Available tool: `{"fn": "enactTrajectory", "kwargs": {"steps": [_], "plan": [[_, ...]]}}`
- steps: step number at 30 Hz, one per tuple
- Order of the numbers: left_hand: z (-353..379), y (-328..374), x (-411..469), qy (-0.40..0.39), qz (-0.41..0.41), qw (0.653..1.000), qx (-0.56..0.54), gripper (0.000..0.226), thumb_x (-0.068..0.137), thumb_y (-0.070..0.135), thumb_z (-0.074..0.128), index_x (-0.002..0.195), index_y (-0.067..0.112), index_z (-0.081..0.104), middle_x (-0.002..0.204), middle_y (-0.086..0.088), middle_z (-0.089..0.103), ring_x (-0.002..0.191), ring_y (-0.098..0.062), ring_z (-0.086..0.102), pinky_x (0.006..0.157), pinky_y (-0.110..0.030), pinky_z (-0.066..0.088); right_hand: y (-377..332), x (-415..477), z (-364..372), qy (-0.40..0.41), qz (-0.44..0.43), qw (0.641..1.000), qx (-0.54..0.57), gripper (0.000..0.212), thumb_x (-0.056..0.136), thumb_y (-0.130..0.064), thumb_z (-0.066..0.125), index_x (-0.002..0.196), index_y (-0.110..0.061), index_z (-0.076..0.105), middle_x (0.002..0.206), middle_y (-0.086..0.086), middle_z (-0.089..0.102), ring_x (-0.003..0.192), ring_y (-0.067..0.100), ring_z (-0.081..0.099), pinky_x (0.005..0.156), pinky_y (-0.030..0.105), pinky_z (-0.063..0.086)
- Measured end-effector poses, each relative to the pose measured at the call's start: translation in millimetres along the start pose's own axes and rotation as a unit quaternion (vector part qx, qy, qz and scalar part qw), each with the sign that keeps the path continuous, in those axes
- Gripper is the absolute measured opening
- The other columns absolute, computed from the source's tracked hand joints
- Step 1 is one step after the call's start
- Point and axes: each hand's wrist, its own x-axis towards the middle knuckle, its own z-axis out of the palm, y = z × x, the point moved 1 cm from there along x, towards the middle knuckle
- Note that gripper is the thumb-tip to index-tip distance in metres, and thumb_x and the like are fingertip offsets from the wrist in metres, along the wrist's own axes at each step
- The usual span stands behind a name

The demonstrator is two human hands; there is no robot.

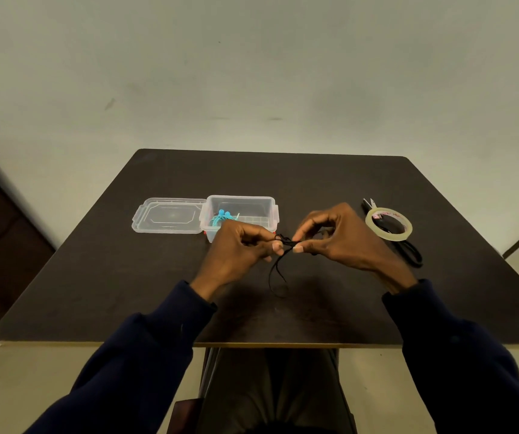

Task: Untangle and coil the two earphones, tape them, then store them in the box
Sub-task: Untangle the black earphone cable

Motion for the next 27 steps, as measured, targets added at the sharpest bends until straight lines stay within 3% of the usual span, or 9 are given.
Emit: {"fn": "enactTrajectory", "kwargs": {"steps": [5,9,14,20,27], "plan": [[-0.7,-2.3,-1.4,0.003,-0.006,0.999,-0.046,0.026,0.076,0.027,0.078,0.093,0.008,0.080,0.086,0.000,0.079,0.078,-0.020,0.073,0.080,-0.031,0.061,-4.4,-2.3,2.2,0.010,-0.008,0.999,0.035,0.013,0.082,-0.012,0.083,0.094,-0.007,0.081,0.083,0.001,0.076,0.069,0.010,0.070,0.063,0.018,0.054],[-0.1,-10.1,-2.2,0.005,-0.036,0.995,-0.093,0.021,0.080,0.013,0.078,0.098,0.002,0.078,0.087,-0.005,0.078,0.078,-0.019,0.073,0.074,-0.024,0.058,-4.1,-3.2,5.1,0.028,-0.011,0.999,0.028,0.015,0.078,-0.009,0.085,0.092,-0.009,0.081,0.083,0.000,0.076,0.073,0.013,0.072,0.067,0.017,0.054],[3.5,-16.7,-4.4,-0.008,-0.115,0.976,-0.187,0.028,0.081,0.025,0.076,0.100,0.004,0.077,0.094,-0.014,0.077,0.078,-0.017,0.070,0.069,-0.027,0.053,-3.6,-3.9,14.3,0.059,-0.022,0.998,0.003,0.018,0.072,-0.013,0.090,0.087,-0.011,0.081,0.082,-0.004,0.076,0.076,0.016,0.072,0.072,0.027,0.058],[1.6,-19.3,-6.7,-0.004,-0.133,0.972,-0.192,0.021,0.089,0.016,0.070,0.104,0.001,0.075,0.097,-0.014,0.077,0.080,-0.016,0.070,0.069,-0.023,0.054,-3.6,-5.6,13.1,0.043,-0.020,0.999,0.024,0.013,0.079,-0.017,0.085,0.088,-0.010,0.081,0.082,-0.001,0.076,0.074,0.016,0.070,0.067,0.022,0.054],[8.5,-21.7,-11.1,0.021,-0.156,0.963,-0.219,0.020,0.085,0.011,0.074,0.102,0.002,0.075,0.093,-0.015,0.077,0.082,-0.019,0.070,0.069,-0.024,0.053,-6.6,-5.3,28.0,0.054,-0.016,0.998,-0.014,0.004,0.082,-0.014,0.083,0.085,-0.014,0.080,0.085,-0.004,0.072,0.076,0.015,0.069,0.065,0.019,0.051]]}}
